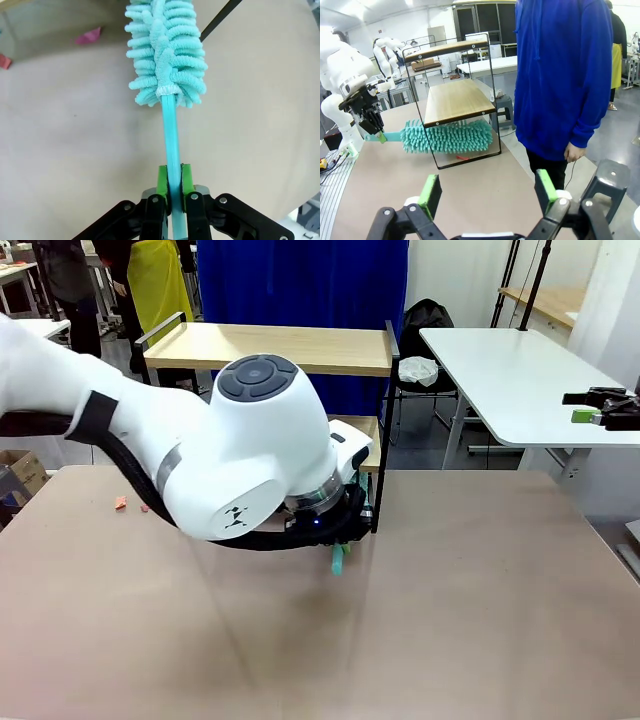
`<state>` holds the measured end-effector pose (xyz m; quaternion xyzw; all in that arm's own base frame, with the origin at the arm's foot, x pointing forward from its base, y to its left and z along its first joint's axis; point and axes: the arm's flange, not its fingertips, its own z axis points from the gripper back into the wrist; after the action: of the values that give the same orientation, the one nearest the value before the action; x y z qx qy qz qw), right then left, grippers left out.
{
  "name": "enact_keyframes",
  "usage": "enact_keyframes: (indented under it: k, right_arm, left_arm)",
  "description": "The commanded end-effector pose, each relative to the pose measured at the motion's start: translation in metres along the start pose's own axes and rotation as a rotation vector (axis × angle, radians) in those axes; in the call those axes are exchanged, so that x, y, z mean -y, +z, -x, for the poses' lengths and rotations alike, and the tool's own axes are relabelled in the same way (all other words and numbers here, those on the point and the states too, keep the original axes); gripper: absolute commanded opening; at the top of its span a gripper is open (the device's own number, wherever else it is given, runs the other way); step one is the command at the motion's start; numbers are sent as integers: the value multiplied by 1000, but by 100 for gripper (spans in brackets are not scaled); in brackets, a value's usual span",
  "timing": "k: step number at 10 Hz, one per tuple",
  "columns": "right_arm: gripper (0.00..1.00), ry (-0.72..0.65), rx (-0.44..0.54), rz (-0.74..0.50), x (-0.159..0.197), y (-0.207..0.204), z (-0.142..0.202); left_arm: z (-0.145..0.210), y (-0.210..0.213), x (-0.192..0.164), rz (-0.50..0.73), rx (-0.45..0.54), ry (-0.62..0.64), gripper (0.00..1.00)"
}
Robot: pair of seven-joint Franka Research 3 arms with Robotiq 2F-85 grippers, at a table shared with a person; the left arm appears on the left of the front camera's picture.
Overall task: Clean the shelf.
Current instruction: Clean the specific section of the Shelf indicated by the human with the Duster.
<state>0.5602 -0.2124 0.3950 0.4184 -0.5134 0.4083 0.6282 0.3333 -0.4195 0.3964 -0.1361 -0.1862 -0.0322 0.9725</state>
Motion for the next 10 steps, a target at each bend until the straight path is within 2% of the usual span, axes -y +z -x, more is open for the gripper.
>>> enact_keyframes:
  k: [1,3,5,6,7,8,9,10]
  right_arm:
    - [100,4,2,0,-1,-1,-3]
    - [100,4,2,0,-1,-1,-3]
    - [100,4,2,0,-1,-1,-3]
    - [100,4,2,0,-1,-1,-3]
    - [100,4,2,0,-1,-1,-3]
    - [100,4,2,0,-1,-1,-3]
    - [100,4,2,0,-1,-1,-3]
    - [100,4,2,0,-1,-1,-3]
  left_arm:
    - [-2,-24,23,4,40,29,13]
    - [-2,-44,26,-13,10,52,13]
    - [5,-72,24,12,-72,78,13]
    - [7,-68,20,1,-65,169,13]
    - [6,-53,11,-5,-65,46,13]
    - [6,-53,11,-5,-65,46,13]
    - [9,-67,11,-5,-97,81,13]
    - [3,-63,2,-34,-129,68,13]
